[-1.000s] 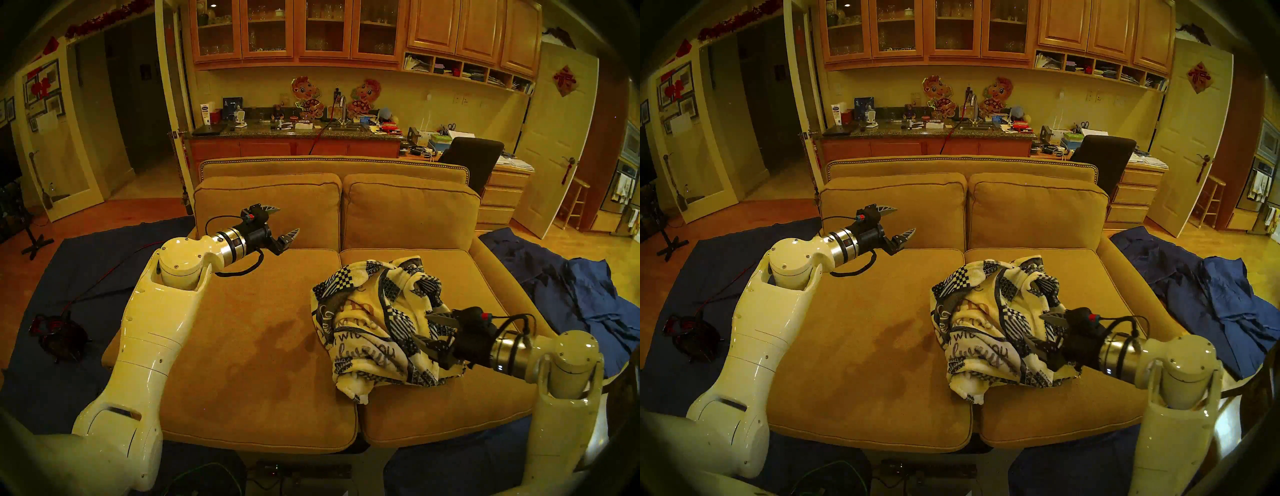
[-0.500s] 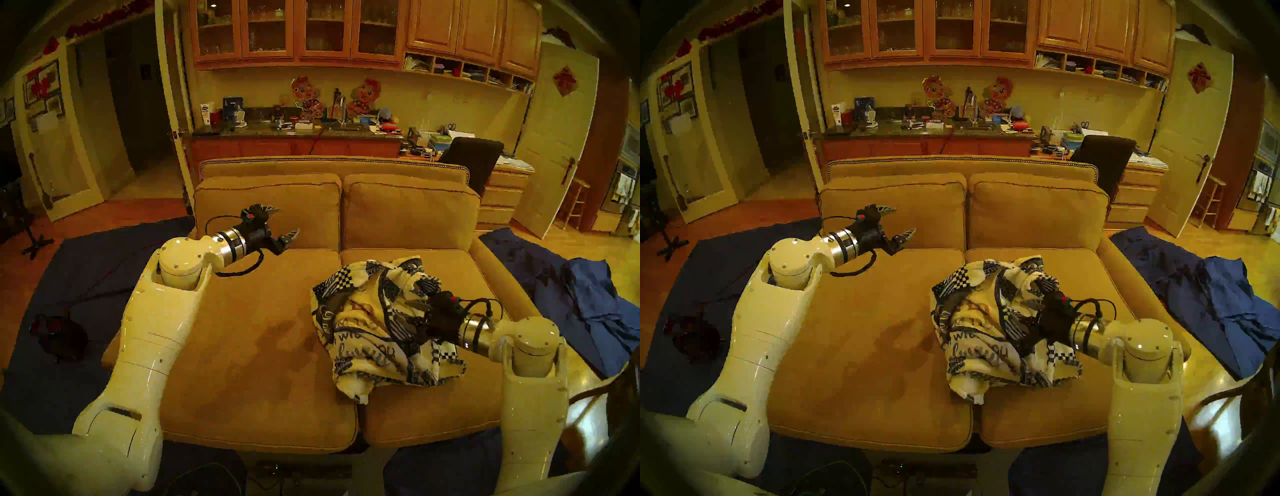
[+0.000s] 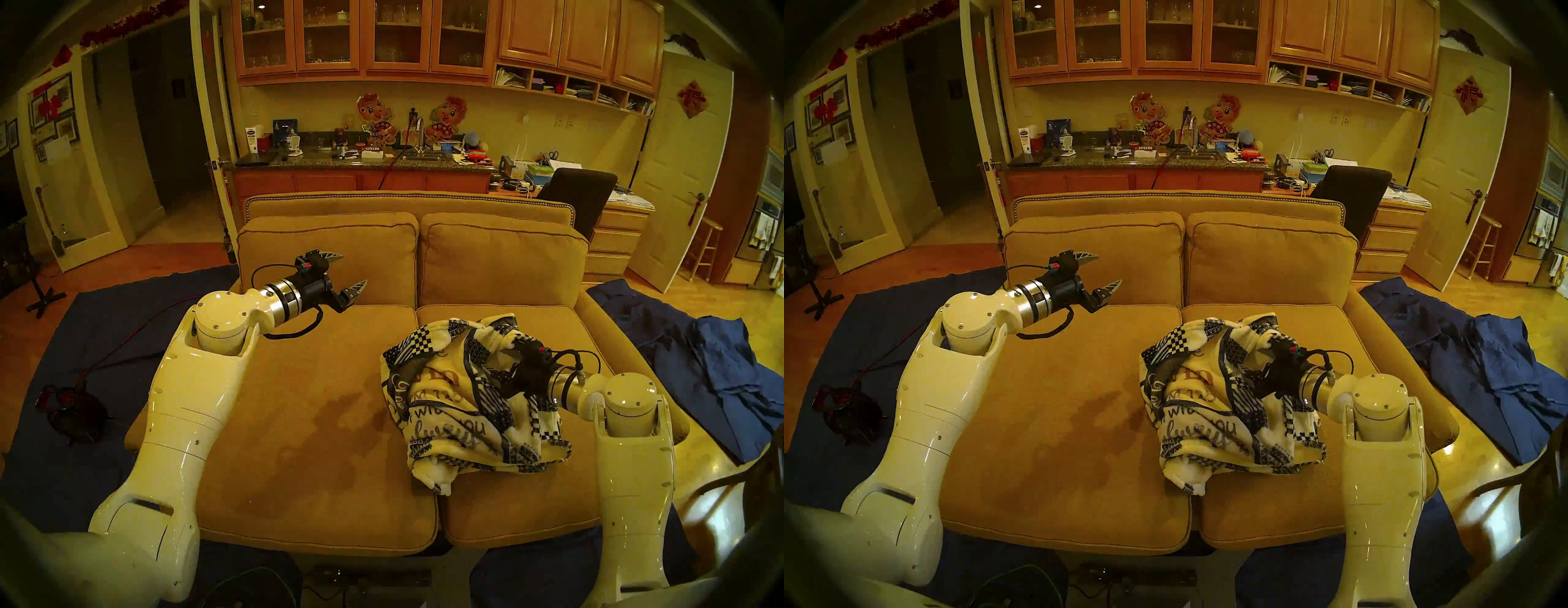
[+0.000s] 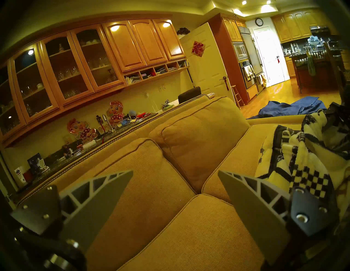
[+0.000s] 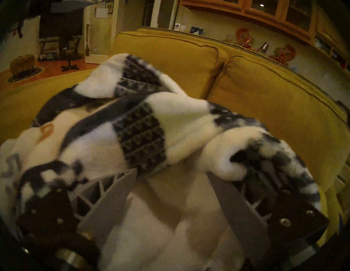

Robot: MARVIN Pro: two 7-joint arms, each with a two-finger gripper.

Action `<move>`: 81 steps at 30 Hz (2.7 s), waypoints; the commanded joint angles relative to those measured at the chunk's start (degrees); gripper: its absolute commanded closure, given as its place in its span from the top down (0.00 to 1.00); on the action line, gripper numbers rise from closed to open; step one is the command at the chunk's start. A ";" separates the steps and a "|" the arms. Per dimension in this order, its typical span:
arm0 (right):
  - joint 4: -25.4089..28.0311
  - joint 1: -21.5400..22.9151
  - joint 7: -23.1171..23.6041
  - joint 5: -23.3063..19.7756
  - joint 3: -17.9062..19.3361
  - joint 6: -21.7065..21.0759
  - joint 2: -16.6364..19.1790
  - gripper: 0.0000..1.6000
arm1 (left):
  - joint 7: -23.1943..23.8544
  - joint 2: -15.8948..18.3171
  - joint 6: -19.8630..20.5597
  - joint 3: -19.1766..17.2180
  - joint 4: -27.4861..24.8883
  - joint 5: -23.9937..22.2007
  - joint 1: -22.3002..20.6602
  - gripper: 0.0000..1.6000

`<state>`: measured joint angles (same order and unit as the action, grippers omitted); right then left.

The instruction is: Fold the blanket in half twice

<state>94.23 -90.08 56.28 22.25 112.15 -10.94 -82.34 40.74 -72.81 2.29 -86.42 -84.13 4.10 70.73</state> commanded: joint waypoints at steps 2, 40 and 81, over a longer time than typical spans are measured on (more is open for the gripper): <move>-3.81 4.68 -2.68 0.20 2.01 2.83 2.29 0.87 | -0.05 0.05 -0.19 -0.16 -0.52 0.00 -0.88 1.00; 4.95 2.30 15.86 -6.92 6.74 -20.94 -2.16 0.94 | 0.09 -0.09 -0.20 -0.31 -0.52 0.17 -0.88 1.00; -1.99 7.12 6.45 -21.87 0.19 -38.15 -0.55 0.91 | 0.26 -0.27 -0.21 -0.49 -0.52 0.38 -0.86 1.00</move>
<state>90.67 -82.68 56.49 3.77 114.27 -48.52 -83.73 41.05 -73.13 2.27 -86.76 -84.13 4.49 70.73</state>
